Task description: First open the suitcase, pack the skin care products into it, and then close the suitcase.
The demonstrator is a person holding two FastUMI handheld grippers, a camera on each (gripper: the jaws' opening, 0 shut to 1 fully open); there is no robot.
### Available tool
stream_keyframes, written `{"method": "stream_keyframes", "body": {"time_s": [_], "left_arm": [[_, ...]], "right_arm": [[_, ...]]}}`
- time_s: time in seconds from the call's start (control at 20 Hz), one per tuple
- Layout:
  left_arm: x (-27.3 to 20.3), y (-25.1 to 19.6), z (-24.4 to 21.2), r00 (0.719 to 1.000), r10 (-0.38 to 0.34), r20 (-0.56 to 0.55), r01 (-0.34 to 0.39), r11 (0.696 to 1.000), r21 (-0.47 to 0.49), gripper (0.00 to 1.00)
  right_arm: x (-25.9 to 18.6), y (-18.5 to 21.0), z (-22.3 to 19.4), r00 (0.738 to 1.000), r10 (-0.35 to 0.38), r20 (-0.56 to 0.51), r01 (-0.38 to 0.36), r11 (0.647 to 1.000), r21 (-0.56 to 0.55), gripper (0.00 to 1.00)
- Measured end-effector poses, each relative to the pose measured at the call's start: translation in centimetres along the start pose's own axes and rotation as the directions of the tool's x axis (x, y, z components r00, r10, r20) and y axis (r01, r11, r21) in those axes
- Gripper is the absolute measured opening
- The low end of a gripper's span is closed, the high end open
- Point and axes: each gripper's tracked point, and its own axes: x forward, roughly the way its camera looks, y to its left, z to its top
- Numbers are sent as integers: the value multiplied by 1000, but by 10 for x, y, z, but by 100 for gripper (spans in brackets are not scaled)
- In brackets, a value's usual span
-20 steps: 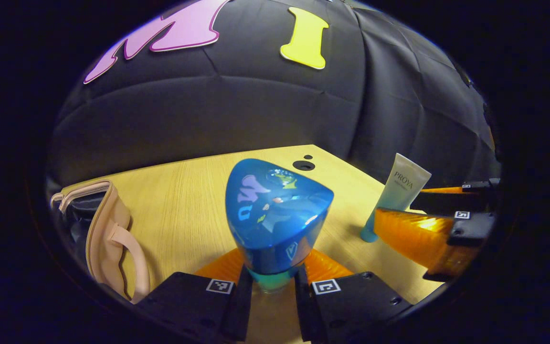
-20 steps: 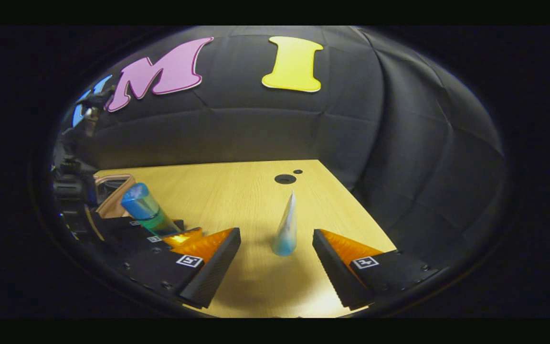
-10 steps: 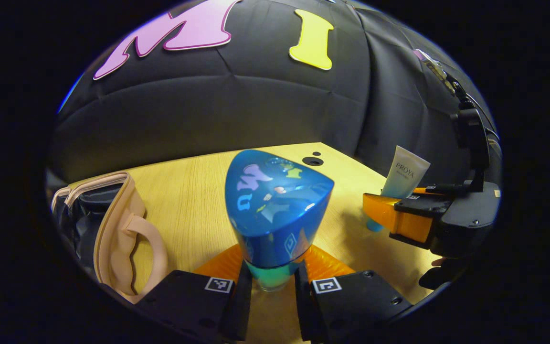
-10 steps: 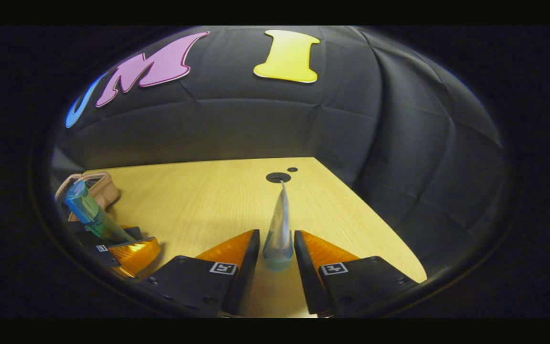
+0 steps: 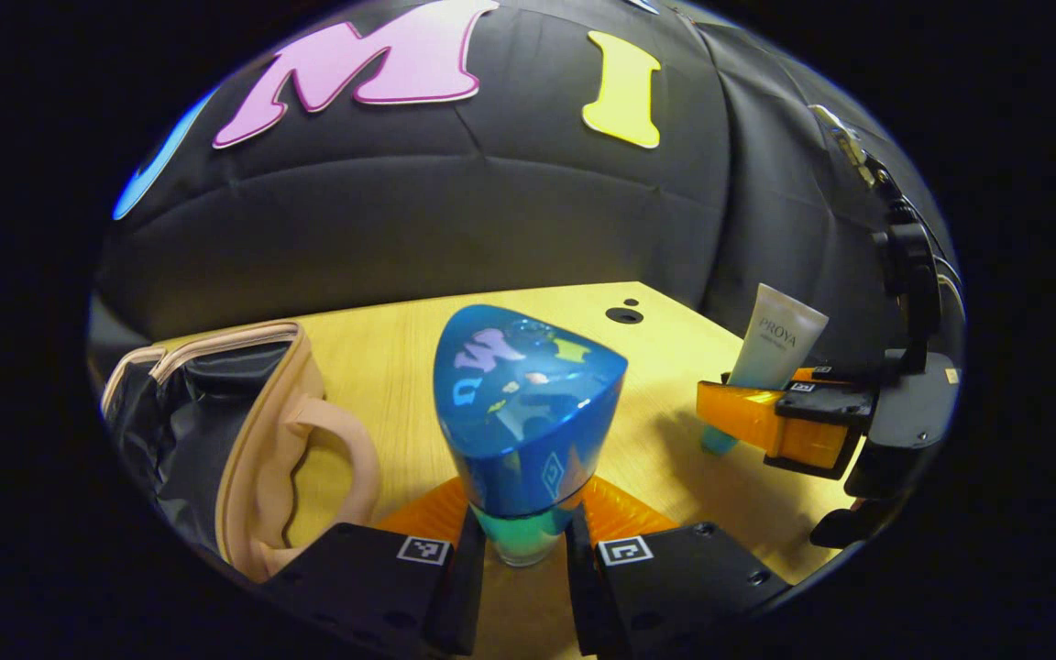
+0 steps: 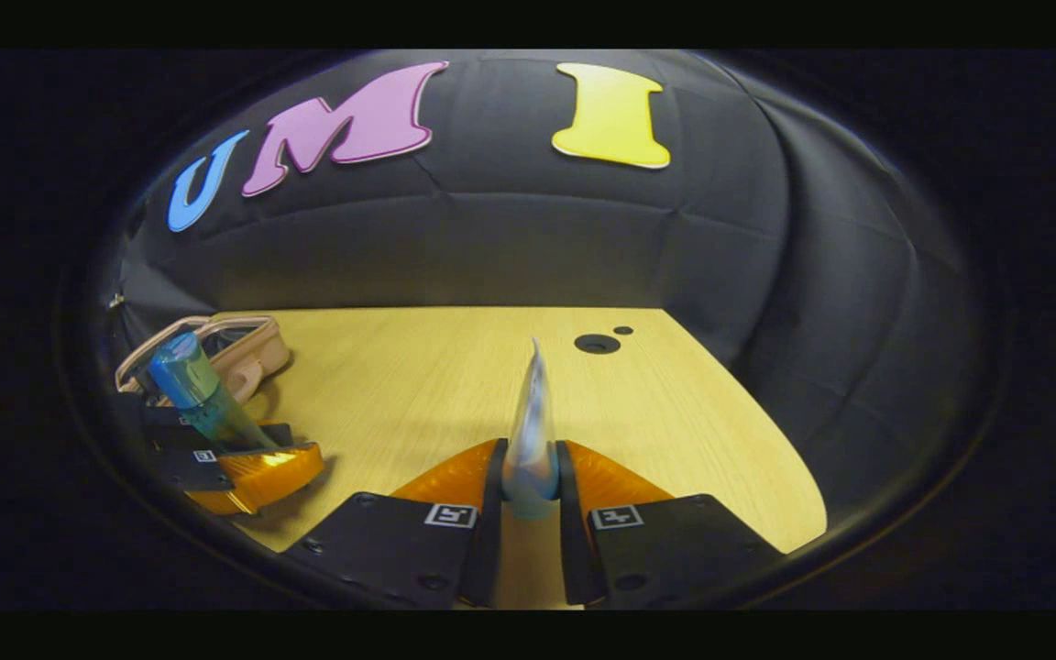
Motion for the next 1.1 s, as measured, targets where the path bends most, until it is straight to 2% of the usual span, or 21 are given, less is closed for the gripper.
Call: {"method": "stream_keyframes", "body": {"time_s": [0.05,0.2,0.25,0.35,0.45,0.5,0.55,0.6,0.65,0.7,0.75,0.85,0.9,0.95,1.0,1.1], "left_arm": [[-7,6,5,1000,14,7,-14,1000,-11,45],[-47,38,41,994,79,73,-80,997,17,45],[-65,54,52,991,111,81,-111,994,2,44],[-91,89,68,982,168,82,-163,985,-63,41],[-106,132,67,971,233,59,-229,971,-75,44],[-114,156,66,963,266,50,-263,963,-65,44],[-116,184,62,954,297,24,-296,954,-41,44],[-118,204,55,949,315,-6,-315,949,-26,44],[-118,219,43,947,317,-51,-318,948,-16,48],[-110,236,30,942,318,-107,-322,947,-21,44],[-108,245,18,938,311,-154,-320,947,-37,44],[-106,265,-15,912,293,-288,-324,944,-64,48],[-107,272,-25,900,295,-320,-333,941,-67,45],[-104,279,-33,888,294,-354,-338,939,-68,48],[-103,282,-39,878,287,-384,-336,940,-66,44],[-102,285,-53,844,268,-466,-330,942,-57,48]], "right_arm": [[-4,3,8,1000,7,20,-7,1000,-6,26],[-34,38,49,992,81,97,-78,997,-26,30],[-45,57,61,986,120,117,-117,993,-28,25],[-60,96,76,970,198,138,-197,980,-20,30],[-71,139,89,948,278,158,-284,959,17,34],[-73,159,91,936,313,162,-323,946,34,30],[-76,175,92,926,342,159,-352,935,40,34],[-78,189,90,919,364,153,-374,927,40,30],[-79,207,93,908,390,153,-400,915,43,29],[-82,219,96,901,407,154,-418,907,47,30],[-86,235,101,889,426,165,-440,897,52,30],[-85,254,102,878,452,157,-465,883,62,30],[-85,263,104,873,464,148,-477,876,69,30],[-85,273,105,868,475,145,-488,869,75,30],[-85,281,106,864,483,140,-495,866,73,30],[-83,295,103,863,490,120,-500,864,67,30]]}}
